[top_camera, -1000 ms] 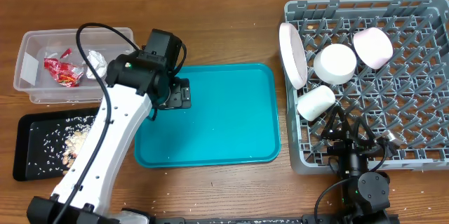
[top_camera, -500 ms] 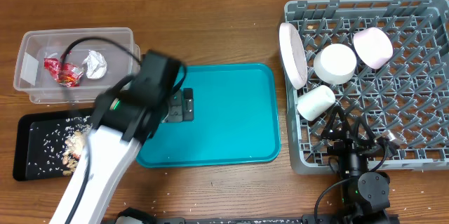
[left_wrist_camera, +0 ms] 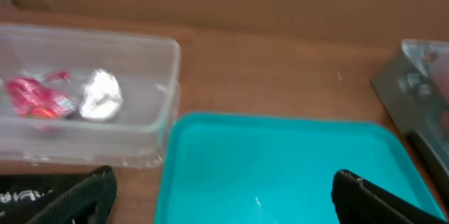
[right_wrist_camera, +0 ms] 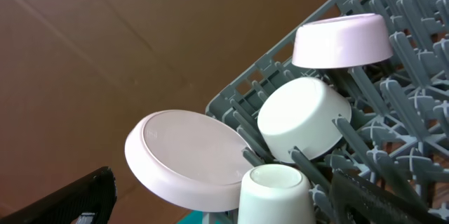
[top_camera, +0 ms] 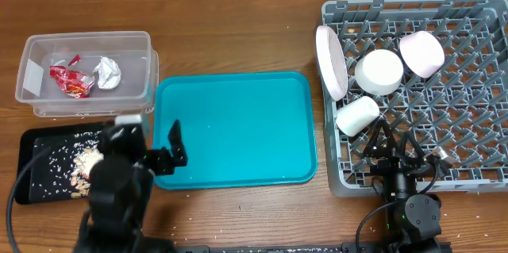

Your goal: Sort waste into correct bins and load items into the dishwasher

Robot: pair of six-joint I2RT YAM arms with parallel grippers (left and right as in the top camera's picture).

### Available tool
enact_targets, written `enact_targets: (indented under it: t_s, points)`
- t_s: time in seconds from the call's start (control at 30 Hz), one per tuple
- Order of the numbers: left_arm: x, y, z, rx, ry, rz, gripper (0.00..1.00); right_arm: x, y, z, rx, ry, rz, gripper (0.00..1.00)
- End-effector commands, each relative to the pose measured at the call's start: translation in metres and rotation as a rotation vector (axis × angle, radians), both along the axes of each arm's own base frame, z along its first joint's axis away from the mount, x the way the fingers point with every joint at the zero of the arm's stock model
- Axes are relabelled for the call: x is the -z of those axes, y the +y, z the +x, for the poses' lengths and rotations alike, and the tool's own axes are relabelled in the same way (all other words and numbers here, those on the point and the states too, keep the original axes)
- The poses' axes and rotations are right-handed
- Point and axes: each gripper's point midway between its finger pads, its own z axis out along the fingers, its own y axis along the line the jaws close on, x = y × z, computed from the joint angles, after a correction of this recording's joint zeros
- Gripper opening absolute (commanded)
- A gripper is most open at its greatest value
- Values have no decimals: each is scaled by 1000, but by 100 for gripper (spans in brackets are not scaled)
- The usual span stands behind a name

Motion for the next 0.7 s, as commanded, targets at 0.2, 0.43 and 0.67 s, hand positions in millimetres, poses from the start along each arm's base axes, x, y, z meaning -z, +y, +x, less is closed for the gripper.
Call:
enact_targets:
  t_s: [0.2, 0.43, 0.67]
  points:
    - [13, 10, -20, -4, -270, 66, 100, -1, 0, 0, -3, -9, 0, 100]
    - [55, 9, -10, 6, -290, 60, 100, -1, 0, 0, -3, -9, 0, 100]
    - [85, -3, 1, 57, -305, -9, 100, -1, 0, 0, -3, -9, 0, 100]
